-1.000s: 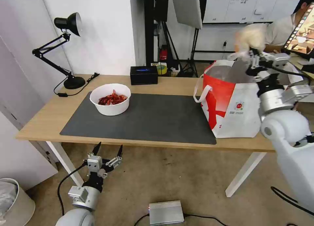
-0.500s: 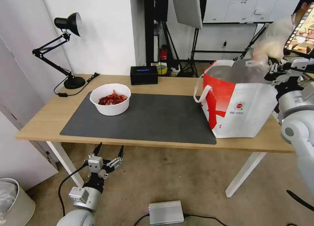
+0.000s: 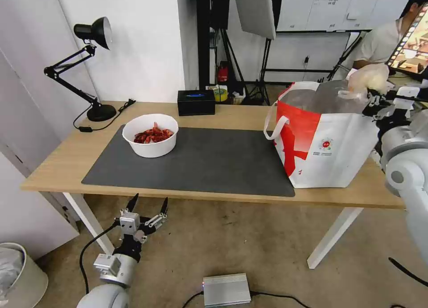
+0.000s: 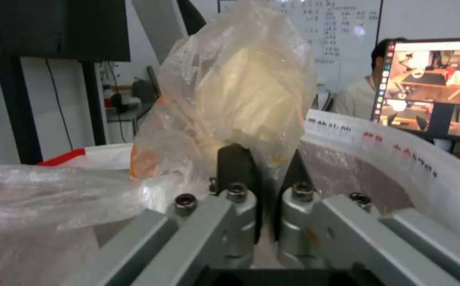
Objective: Pick up the trash from the table and place it into the takeout bag.
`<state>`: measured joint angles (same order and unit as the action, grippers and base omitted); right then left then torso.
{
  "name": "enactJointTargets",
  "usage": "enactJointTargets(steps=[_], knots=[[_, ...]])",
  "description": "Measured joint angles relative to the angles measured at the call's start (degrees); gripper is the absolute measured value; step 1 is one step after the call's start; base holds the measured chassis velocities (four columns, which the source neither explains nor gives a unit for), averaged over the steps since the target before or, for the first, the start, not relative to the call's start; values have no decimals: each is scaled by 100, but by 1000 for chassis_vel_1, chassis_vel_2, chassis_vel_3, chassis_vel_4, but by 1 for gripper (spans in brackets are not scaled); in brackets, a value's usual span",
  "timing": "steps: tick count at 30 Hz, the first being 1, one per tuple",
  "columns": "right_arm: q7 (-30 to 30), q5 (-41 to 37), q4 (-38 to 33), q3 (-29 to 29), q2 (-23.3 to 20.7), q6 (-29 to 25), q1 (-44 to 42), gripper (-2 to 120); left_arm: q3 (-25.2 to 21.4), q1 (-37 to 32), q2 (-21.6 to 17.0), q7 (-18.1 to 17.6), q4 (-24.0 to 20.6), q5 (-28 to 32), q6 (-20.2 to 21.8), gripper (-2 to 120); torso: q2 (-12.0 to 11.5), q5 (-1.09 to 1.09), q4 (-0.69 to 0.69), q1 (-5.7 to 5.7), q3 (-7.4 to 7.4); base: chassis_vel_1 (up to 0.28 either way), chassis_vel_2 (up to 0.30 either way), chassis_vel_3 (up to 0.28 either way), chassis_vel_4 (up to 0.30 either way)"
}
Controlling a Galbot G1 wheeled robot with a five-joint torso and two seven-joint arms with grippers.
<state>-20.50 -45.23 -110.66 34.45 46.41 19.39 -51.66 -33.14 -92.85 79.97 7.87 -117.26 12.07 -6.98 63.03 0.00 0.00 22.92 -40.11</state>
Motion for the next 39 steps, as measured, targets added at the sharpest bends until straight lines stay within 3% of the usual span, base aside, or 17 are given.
enactJointTargets(steps=[4,6,22,29,36,39], knots=[[-5,6,-4,-2,18,0,-10,12,-5,0,0,0,-5,2,0,100,0,0,0,0,0,0,0,0,0],[-9,14,-21,-3,29,0,-29,29,-10,-10,1,0,-20,4,0,100,0,0,0,0,0,0,0,0,0],[-17,30,-77,18,75,-34,-121,88,-8,-34,56,0,-47,4,-3,100,0,0,0,0,0,0,0,0,0],[-5,32,-95,20,123,-136,-126,93,-12,-41,55,1,-51,3,-7,100,0,0,0,0,0,0,0,0,0],[212,-3,-160,-55,229,-755,-118,94,-9,-46,52,1,-65,22,-9,100,0,-1,0,0,0,0,0,0,0],[454,-7,-197,-148,279,-1274,-132,94,3,-48,48,-1,-93,41,-9,100,0,-1,0,0,0,0,0,0,0]])
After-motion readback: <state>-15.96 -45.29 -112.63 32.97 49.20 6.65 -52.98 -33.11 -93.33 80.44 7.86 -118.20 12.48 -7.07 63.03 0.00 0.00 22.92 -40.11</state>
